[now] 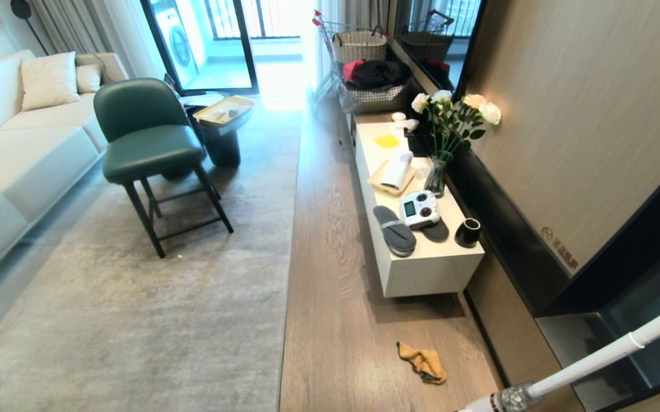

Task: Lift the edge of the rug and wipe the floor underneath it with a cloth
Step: Pick up the rag

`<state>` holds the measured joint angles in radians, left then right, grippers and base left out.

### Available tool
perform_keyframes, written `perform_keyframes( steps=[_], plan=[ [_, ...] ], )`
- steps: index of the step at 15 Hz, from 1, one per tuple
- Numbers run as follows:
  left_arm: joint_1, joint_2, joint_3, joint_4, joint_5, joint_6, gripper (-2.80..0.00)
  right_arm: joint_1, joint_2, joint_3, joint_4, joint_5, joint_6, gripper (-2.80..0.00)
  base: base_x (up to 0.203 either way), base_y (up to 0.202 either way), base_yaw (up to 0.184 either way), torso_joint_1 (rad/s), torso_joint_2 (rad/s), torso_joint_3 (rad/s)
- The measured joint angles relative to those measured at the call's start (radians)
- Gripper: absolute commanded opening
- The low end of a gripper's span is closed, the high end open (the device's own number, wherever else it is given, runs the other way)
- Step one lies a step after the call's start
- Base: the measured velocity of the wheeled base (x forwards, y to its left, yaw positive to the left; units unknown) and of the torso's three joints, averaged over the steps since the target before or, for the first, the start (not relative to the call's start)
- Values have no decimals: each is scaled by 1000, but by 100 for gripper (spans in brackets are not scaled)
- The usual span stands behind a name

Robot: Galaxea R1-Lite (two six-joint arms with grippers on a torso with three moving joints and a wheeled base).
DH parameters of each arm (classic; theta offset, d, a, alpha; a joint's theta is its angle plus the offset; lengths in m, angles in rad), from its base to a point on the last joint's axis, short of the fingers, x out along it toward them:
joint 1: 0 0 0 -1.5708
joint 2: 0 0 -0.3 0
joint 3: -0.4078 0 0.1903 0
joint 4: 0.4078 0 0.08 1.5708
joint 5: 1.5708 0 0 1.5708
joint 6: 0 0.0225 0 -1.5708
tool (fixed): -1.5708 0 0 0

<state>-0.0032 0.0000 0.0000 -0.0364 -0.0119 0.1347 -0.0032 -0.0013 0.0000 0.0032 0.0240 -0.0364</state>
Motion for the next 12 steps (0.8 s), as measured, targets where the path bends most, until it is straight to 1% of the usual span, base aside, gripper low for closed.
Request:
perform_keyframes(
  steps=[8,12],
  plan=[
    [0,0,0,1,0,0,-280,0,0,0,0,0,0,-280,0,0,0,-137,343,203],
    [0,0,0,0,0,0,-280,0,0,0,0,0,0,-280,0,0,0,-165,449,275]
  ],
)
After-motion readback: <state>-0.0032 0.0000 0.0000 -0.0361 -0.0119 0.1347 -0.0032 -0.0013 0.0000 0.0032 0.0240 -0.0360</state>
